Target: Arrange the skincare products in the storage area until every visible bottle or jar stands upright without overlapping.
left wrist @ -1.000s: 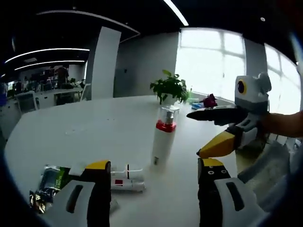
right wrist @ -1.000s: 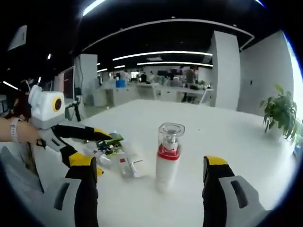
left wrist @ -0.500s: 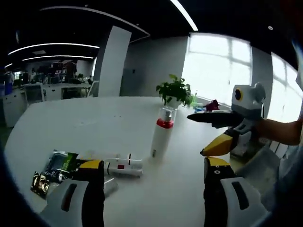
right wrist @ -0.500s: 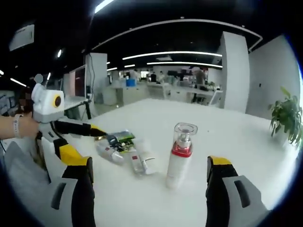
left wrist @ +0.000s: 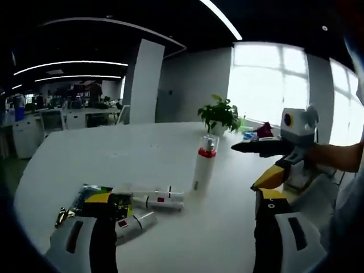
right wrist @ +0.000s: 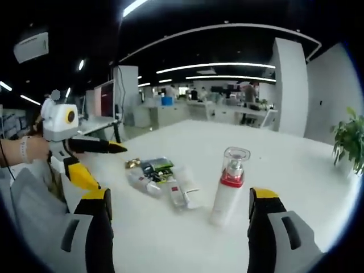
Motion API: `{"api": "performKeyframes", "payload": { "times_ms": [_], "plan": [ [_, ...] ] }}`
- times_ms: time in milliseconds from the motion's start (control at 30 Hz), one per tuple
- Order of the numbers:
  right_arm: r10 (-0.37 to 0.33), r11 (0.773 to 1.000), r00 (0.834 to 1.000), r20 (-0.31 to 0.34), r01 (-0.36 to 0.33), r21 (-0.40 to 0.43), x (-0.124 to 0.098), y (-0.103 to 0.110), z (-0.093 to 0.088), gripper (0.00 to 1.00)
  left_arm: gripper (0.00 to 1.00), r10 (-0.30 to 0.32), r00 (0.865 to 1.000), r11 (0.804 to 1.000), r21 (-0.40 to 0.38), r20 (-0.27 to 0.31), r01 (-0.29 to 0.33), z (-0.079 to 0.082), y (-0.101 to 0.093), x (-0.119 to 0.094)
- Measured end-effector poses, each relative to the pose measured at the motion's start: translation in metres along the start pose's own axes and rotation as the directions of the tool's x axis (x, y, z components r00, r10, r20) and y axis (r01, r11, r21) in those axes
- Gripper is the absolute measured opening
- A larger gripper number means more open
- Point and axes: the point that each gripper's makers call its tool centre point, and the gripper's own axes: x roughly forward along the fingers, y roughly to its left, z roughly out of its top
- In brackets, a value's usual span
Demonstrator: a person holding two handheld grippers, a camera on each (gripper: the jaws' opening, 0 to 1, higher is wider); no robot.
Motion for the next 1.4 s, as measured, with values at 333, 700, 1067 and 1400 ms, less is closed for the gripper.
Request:
{"api": "performKeyframes", "payload": {
  "times_ms": [333, 700, 1067, 1400],
  "plan": [
    [0.01, 1.0, 1.0, 0.01, -0.01, -0.003, -0.005, 0.009, 0.0, 1.0, 0.99, 0.02, 1.0, 1.0, -0.006, -0.002, -0.02, 0.0, 0.002, -0.013],
    [0.046, 0.999, 0.999, -0.013, -0.046, -0.029, -0.005, 0.028, -0.003, 1.0, 0.99, 0.037, 0.999, 0.999, 0.004, 0.01, -0.038, 0.0, -0.001, -0.024],
    [0.101, 0.994, 0.994, -0.034, -0.102, -0.031, 0.007, 0.052, -0.002, 1.0, 0.99, 0.058, 0.998, 0.998, -0.007, 0.019, -0.058, -0.002, 0.002, -0.036],
    [0.169, 0.979, 0.982, -0.084, -0.177, -0.099, 0.025, 0.076, -0.001, 1.0, 0.99, 0.083, 0.996, 0.997, -0.011, 0.027, -0.083, -0.001, 0.01, -0.047]
  ]
}}
